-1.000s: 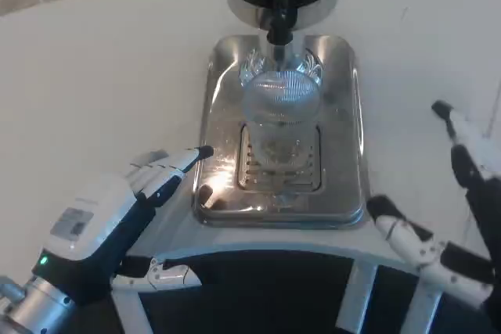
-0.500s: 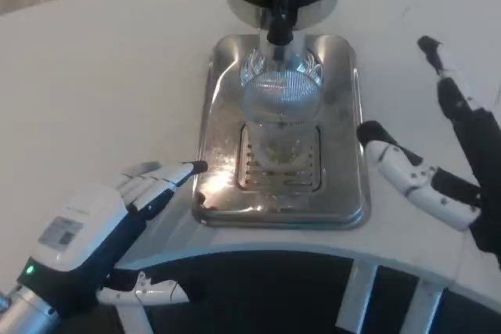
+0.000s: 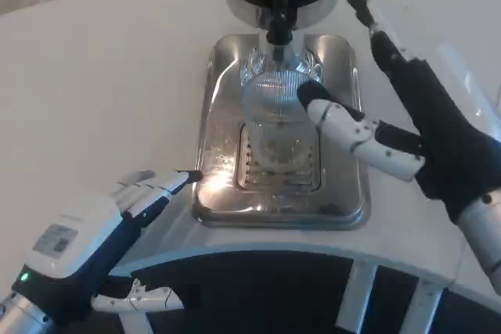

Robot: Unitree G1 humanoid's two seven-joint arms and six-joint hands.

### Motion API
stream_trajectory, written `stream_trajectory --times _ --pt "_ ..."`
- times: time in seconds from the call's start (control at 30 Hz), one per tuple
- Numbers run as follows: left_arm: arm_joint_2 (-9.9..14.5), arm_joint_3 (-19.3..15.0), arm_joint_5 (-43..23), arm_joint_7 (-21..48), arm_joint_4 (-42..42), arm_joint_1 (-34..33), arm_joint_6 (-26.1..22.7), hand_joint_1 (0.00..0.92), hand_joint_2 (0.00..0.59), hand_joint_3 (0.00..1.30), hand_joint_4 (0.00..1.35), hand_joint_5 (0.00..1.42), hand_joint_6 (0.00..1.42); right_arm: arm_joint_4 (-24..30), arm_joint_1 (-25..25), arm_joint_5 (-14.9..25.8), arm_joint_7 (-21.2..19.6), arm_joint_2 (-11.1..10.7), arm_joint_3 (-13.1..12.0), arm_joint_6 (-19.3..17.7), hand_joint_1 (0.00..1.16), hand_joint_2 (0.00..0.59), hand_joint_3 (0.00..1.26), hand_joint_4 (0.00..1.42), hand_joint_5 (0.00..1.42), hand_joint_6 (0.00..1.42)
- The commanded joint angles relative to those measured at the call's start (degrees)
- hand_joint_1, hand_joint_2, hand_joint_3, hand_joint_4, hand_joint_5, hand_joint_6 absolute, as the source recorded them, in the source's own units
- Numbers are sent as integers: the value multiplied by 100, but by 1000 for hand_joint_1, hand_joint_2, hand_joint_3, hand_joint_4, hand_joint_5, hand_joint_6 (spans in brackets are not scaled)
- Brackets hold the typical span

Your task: Grasp the cup under the faucet to collect the drink, then remove the cup.

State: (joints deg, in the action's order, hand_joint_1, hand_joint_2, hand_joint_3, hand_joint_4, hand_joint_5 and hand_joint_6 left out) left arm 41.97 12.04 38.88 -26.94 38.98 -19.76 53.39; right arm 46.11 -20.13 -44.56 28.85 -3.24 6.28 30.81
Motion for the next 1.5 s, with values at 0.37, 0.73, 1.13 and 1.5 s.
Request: stream_trajectory --times 0.37,0.73,1.13,1.5 --pt "124 -101 26 105 -130 251 -38 103 52 150 132 184 118 -426 -839 462 -86 -215 226 383 374 358 0 0 0 48" --pt "180 -170 -24 227 -244 401 -41 103 52 158 133 184 118 -1033 -1375 903 -223 -310 293 349 374 358 0 0 0 50" --pt "210 -310 -62 379 -340 530 -20 91 54 159 133 184 118 -1531 -1823 1462 -395 -514 328 257 373 358 0 0 0 61" --pt "209 -346 -98 453 -343 544 -7 89 55 165 133 184 118 -1642 -2051 1567 -75 -988 739 404 337 364 0 0 0 31"
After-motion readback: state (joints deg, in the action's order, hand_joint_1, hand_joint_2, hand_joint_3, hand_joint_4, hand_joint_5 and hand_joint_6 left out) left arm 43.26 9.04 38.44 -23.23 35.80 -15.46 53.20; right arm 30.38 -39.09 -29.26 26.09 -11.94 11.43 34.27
